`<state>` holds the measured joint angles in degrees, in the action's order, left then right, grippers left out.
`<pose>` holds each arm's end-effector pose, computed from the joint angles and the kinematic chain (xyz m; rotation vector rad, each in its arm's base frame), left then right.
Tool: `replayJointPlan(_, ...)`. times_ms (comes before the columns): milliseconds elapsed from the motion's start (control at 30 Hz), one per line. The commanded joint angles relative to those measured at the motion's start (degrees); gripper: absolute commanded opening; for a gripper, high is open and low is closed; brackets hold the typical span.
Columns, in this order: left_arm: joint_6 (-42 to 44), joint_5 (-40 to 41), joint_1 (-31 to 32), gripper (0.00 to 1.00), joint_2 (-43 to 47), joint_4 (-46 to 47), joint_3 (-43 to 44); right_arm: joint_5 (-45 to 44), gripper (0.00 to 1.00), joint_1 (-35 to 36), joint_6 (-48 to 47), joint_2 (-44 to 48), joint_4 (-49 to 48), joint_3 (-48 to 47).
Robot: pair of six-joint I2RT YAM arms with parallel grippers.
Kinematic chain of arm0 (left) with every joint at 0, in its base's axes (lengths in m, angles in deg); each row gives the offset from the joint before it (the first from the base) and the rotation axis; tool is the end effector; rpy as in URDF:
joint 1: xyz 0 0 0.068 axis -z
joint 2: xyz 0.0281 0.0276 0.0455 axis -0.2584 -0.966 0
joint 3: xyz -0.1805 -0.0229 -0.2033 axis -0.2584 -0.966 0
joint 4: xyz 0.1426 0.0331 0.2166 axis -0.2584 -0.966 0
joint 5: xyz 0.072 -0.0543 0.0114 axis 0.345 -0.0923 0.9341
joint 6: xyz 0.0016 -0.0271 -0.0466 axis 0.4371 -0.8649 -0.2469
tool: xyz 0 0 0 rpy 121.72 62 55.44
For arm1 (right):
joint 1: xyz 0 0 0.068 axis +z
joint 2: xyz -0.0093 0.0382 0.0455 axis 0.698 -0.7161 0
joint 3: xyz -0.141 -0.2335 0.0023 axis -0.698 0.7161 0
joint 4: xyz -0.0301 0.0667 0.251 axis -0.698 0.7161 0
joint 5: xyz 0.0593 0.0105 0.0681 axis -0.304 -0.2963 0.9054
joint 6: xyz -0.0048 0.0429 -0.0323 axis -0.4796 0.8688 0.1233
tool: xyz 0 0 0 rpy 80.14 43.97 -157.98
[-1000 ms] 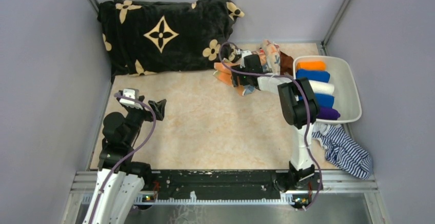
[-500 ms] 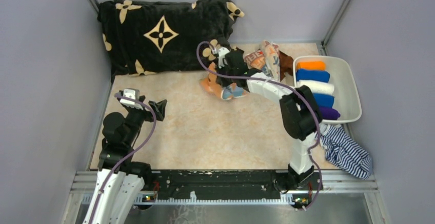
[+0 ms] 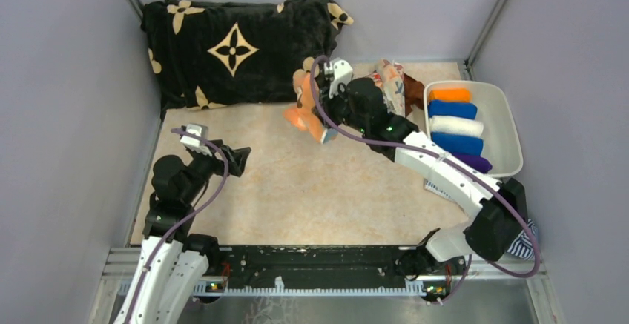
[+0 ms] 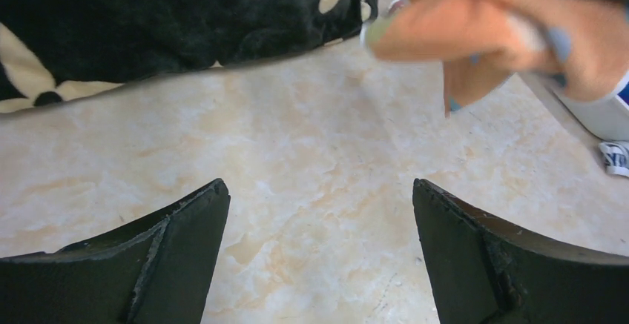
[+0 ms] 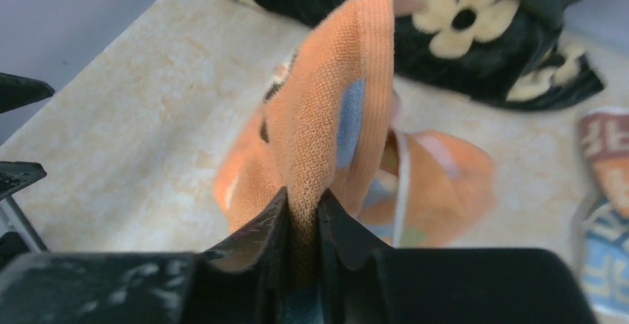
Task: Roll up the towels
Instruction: Move the towel to the center of the board.
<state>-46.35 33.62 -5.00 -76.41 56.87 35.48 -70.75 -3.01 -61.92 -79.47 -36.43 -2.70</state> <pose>0.1274 -0.0302 0.2990 0.2181 1.6569 -0.4015 0.2470 0.2186 0.3778 -0.5700 1.7959 0.6336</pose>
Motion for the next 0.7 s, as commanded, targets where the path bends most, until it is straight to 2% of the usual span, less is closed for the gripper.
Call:
replayJointPlan(0,-3.4,-6.3,0.1,0.97,-2.7,-0.5,2.8,-1.5,0.26,3.2,3.0,-1.2,1.9,4.7)
replayJointPlan(100,-5.4,-9.1,0.1,0.96,-4.8,-0.1,2.5,0.5,0.43,6.6,2.3,-3.7,3.9,5.3)
replayJointPlan(200,-8.2,-11.3,0.2,0.94,-7.0,0.2,2.2,2.8,0.51,7.5,2.4,-3.5,4.2,7.4)
replayJointPlan(333,-11.3,-15.0,0.6,0.91,-10.1,1.0,2.0,-4.7,0.61,6.9,2.6,-0.3,5.1,11.4)
replayJointPlan(433,-13.7,-15.3,2.2,0.9,-12.0,2.8,1.4,-7.6,0.64,4.8,3.1,2.4,5.9,14.7)
replayJointPlan(533,-14.1,-12.2,7.7,0.89,-16.9,2.9,2.6,-9.5,0.65,1.7,5.0,5.3,6.8,19.1)
replayJointPlan(667,-14.0,-2.8,18.9,0.89,-25.7,2.2,5.9,-13.8,0.67,-1.0,8.0,8.6,8.3,24.3)
